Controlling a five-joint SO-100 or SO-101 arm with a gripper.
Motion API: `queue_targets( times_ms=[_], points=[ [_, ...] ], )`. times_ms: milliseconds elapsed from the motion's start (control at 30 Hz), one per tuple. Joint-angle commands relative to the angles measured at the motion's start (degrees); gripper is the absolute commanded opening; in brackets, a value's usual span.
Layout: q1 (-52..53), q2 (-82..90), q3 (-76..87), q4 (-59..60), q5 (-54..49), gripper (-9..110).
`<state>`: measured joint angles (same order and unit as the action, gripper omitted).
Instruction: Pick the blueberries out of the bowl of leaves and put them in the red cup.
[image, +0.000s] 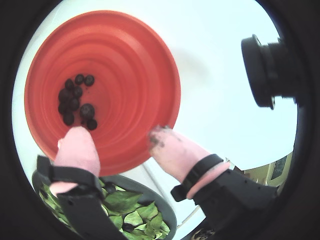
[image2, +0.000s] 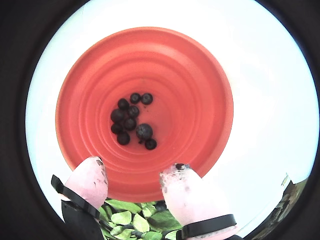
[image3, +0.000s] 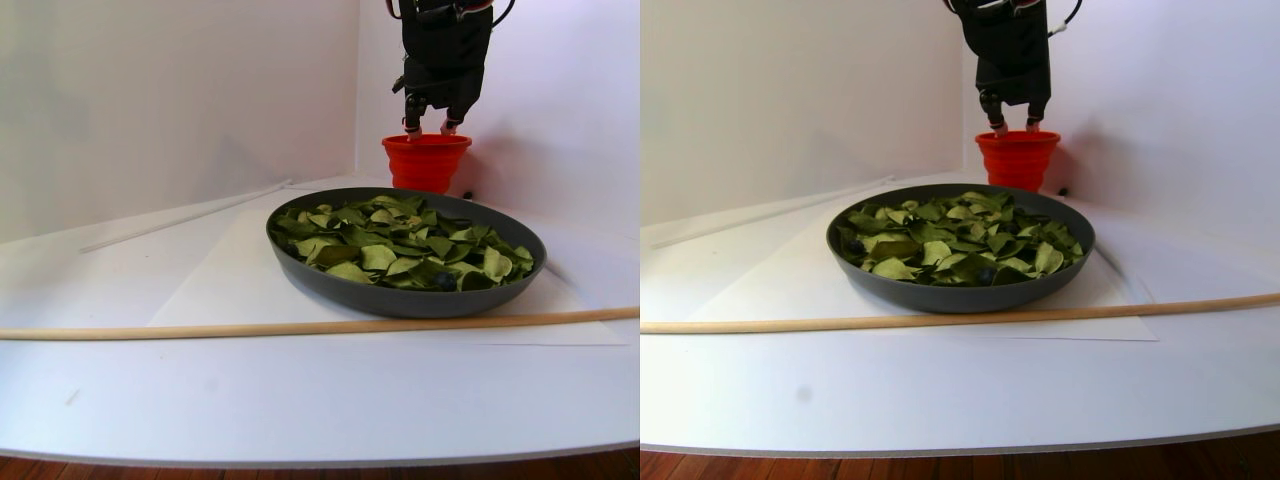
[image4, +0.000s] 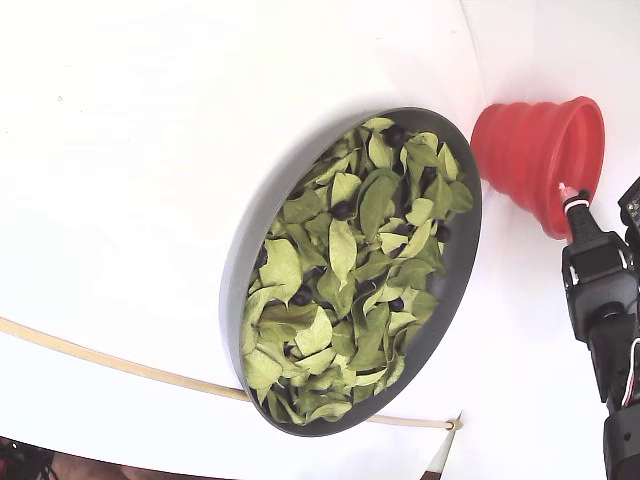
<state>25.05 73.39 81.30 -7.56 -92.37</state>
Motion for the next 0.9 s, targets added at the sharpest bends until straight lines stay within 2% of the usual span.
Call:
queue_targets(
  times_ms=[0, 867],
  points=[
    [2.5, 11.6, 0.0, -0.2, 0.2, 20],
    [2.7, 23.3, 11.0, 1.8, 0.1, 19]
  ],
)
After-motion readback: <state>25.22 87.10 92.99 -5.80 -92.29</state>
